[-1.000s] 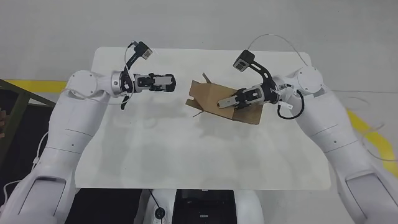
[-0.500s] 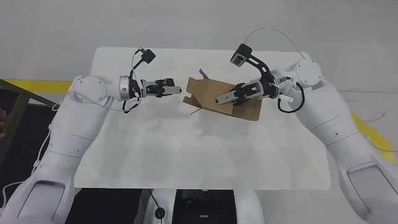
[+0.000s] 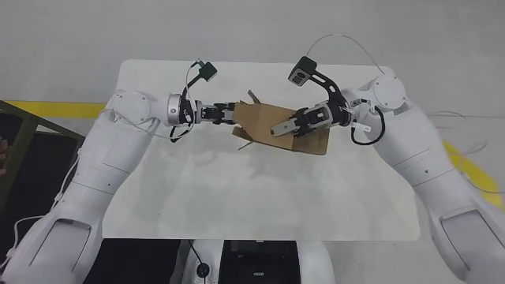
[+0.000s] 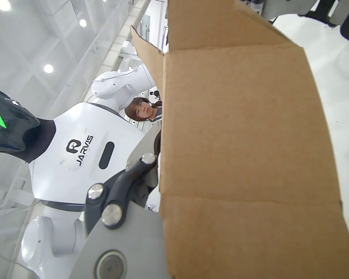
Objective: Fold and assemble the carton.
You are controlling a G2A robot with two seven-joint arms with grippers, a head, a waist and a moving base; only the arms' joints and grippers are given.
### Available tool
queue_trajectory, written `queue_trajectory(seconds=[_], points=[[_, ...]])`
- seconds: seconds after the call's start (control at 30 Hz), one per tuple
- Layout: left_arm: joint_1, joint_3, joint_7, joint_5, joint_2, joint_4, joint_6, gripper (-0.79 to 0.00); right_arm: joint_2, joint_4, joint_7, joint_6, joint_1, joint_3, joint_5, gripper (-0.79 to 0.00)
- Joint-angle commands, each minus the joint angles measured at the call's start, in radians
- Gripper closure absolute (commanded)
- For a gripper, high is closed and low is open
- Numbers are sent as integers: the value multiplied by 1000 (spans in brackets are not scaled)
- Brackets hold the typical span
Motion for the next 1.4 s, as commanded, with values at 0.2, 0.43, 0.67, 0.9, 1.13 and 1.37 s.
queue_trajectory(seconds=[0.2, 0.43, 0.67, 0.9, 1.13, 1.37], points=[[-40, 42, -46, -6, -9, 1, 9, -785, -15, -5, 0, 0, -3, -1, -9, 0], [-55, 57, -23, 3, -14, 24, 3, -785, -25, 0, 0, 0, -2, 0, -13, 0], [-49, 46, -28, -8, -10, 24, -1, -785, -28, 3, 0, 0, -13, 13, -7, 0], [-19, 11, -24, 3, 3, -6, -1, -785, -25, 13, 0, 0, -23, 32, -1, 0], [45, -64, -18, 14, 27, -80, 2, -785, -24, 52, -14, -14, -41, 84, 19, 0], [92, -98, -26, 41, 43, -146, 22, -785, -25, 121, -47, -47, -50, 131, 13, 0]])
